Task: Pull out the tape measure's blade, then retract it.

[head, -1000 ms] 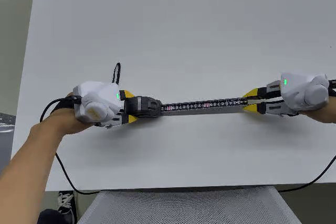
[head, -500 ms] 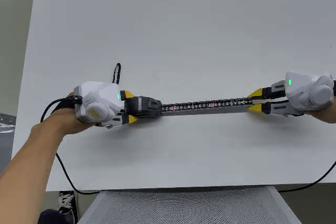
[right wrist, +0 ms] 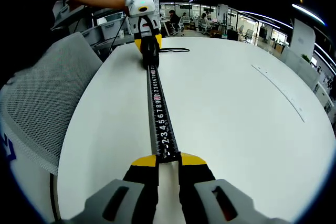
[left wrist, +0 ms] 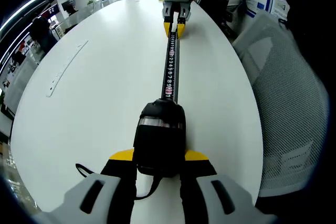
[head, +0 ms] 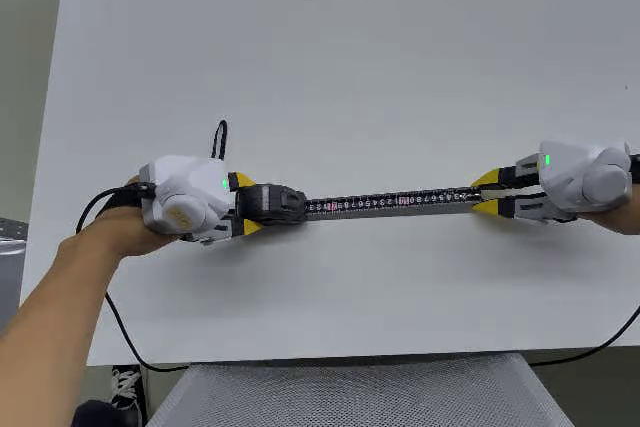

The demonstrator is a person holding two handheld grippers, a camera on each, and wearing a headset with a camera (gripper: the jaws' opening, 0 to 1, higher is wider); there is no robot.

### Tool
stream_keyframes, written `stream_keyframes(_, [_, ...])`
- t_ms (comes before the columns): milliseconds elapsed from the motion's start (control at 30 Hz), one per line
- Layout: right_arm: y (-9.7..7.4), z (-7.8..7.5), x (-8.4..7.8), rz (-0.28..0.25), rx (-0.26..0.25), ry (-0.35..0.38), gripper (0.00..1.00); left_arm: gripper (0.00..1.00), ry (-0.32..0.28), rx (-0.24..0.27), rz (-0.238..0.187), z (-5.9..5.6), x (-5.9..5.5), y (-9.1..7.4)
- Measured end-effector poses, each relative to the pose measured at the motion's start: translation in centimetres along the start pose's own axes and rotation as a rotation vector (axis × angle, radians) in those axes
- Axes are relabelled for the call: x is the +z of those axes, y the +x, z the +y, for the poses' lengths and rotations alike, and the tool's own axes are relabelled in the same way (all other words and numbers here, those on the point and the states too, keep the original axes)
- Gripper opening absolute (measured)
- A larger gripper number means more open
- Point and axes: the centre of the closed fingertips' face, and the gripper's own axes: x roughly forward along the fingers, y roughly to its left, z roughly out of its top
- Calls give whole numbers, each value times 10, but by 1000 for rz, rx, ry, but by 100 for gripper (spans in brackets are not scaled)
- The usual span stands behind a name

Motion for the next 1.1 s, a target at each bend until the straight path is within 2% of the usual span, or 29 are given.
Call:
stream_keyframes(133, [2, 0, -2, 17, -7, -3, 12, 28, -1, -1, -2, 0, 2, 2])
stream_keyframes(633, [0, -2, -2, 22, -13, 13, 14, 28, 8, -16, 10, 2, 2, 3])
stream_keyframes(833, [-1, 0, -2, 29, -2, 20, 14, 28, 22, -20, 16, 1, 2, 3])
stream_keyframes(1100, [-2, -4, 1, 25, -12, 21, 16, 29, 47, -24, 14, 1, 2, 3])
